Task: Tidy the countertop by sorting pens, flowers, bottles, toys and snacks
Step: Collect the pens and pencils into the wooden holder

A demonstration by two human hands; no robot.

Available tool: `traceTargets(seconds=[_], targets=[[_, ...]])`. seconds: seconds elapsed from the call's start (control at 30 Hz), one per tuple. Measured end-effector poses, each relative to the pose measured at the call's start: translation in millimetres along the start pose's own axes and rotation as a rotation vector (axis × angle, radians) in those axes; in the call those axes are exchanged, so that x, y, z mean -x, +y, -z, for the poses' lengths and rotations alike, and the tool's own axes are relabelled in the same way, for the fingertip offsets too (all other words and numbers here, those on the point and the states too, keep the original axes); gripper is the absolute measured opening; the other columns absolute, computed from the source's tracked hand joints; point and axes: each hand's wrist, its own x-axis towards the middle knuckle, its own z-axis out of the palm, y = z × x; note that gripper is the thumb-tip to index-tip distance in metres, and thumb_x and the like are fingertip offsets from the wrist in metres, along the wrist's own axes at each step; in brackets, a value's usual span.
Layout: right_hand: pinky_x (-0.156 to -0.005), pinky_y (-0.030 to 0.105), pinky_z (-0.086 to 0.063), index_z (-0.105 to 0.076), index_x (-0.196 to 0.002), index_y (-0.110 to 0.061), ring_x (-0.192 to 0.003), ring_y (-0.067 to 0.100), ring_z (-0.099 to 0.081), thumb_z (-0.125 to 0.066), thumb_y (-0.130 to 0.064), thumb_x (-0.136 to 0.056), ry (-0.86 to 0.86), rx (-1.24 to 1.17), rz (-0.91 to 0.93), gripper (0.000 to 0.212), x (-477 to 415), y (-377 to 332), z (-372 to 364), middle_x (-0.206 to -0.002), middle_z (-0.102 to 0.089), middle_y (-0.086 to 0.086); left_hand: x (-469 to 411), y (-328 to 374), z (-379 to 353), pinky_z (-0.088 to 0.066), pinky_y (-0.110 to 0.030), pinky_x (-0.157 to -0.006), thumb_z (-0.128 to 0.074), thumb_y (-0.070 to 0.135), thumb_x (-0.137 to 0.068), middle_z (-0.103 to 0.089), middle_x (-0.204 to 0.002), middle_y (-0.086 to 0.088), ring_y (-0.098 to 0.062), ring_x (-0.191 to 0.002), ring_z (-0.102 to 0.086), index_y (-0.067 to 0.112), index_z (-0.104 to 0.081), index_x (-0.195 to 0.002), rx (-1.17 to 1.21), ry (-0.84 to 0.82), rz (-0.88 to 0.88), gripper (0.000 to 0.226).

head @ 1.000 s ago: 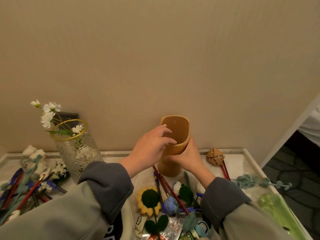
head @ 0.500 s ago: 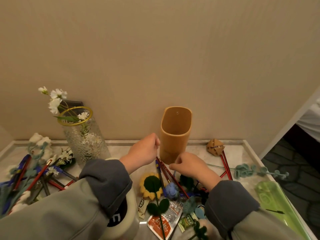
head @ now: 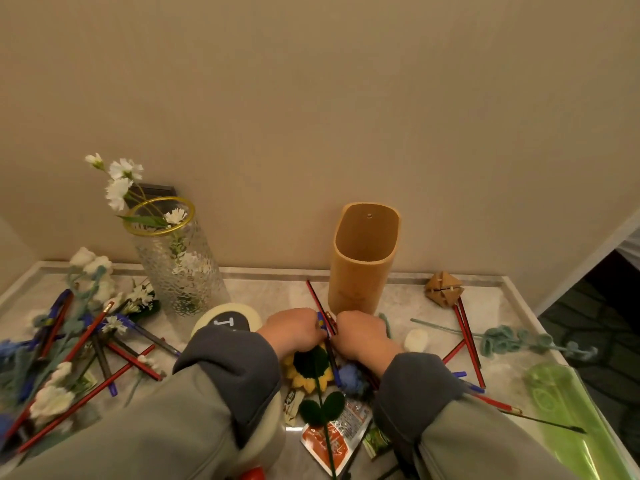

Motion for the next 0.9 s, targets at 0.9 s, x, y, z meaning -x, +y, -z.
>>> traceTargets(seconds=[0.9], targets=[[-0.049,0.022,-0.034,-0.064,-0.1,-0.013,-0.046,0.008,-0.042,-0.045,-0.017,-0.1,-0.001,-1.296,0.207,0.019,50.7,-10.6,75.2,-0.054,-0.052,-0.006,53.7,3.7,49.6,-0.038,-0.038,-0.099,-0.037,0.032,-0.098,-0.047,-0.114,0.002,-0.017,-0.107,-0.043,0.014,-0.051,-0.108,0.297,0.851,-0.17,0.025]])
